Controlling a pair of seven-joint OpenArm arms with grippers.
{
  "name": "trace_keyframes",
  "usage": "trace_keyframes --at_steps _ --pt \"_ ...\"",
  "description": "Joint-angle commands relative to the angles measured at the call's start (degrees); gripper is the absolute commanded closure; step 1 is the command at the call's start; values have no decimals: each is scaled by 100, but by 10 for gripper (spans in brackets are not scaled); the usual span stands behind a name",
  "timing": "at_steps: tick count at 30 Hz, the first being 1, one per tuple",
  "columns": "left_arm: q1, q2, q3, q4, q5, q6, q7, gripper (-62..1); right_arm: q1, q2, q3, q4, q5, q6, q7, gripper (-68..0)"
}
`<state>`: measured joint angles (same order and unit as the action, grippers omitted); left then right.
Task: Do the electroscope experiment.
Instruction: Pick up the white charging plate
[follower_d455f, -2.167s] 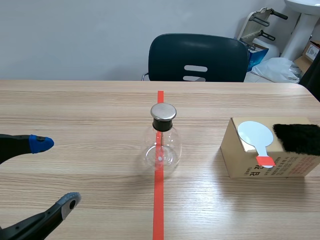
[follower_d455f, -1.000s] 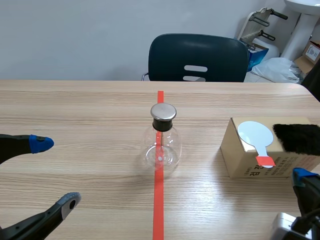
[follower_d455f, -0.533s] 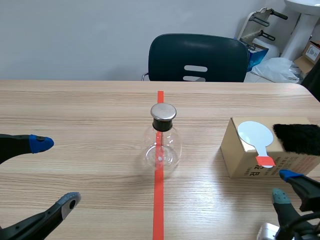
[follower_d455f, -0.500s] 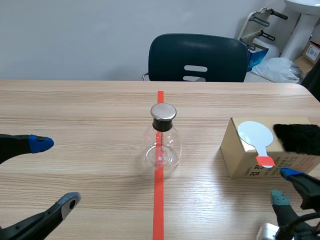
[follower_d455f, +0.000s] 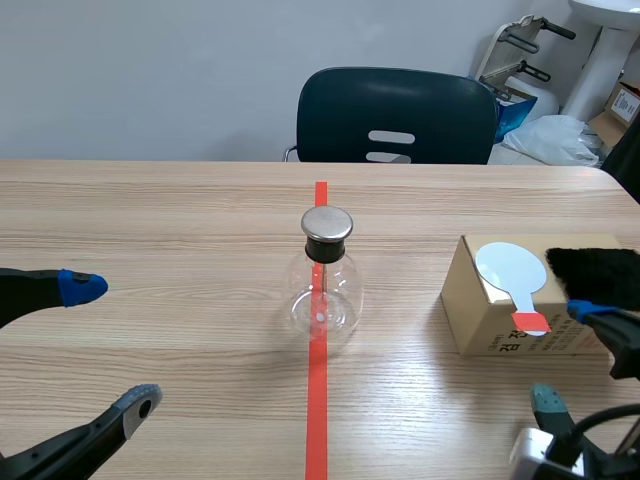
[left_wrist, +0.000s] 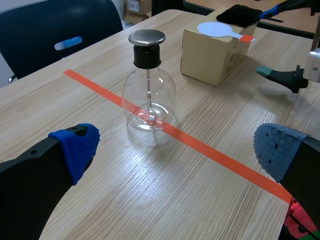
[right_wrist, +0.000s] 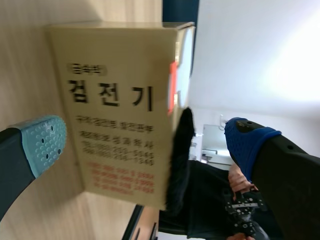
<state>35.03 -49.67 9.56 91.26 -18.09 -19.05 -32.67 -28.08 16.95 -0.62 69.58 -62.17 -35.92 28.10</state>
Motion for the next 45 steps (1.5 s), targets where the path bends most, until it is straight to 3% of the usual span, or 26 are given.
trace_keyframes --at_steps 1,7,21,24,32,36,45 --pt "-46 26 0 72 -61 11 -83 -623 164 63 -24 101 42 -37 -74 -679" --pt "-46 26 0 72 -61 11 -85 -623 409 63 -258 101 42 173 -334 -679" --pt "-46 26 0 72 -61 11 -87 -623 507 52 -358 101 -90 168 -284 -662" --pt "-46 26 0 72 -59 11 -87 -623 507 52 -358 103 -90 166 -210 -555" --pt "-46 26 0 72 -59 11 -87 -623 507 52 -358 103 -87 164 -201 -143" --pt "-46 26 0 72 -59 11 -87 -623 505 52 -358 103 -87 164 -201 -4" --pt "-46 26 0 72 -59 11 -85 -623 490 87 -350 136 -74 98 -245 -7"
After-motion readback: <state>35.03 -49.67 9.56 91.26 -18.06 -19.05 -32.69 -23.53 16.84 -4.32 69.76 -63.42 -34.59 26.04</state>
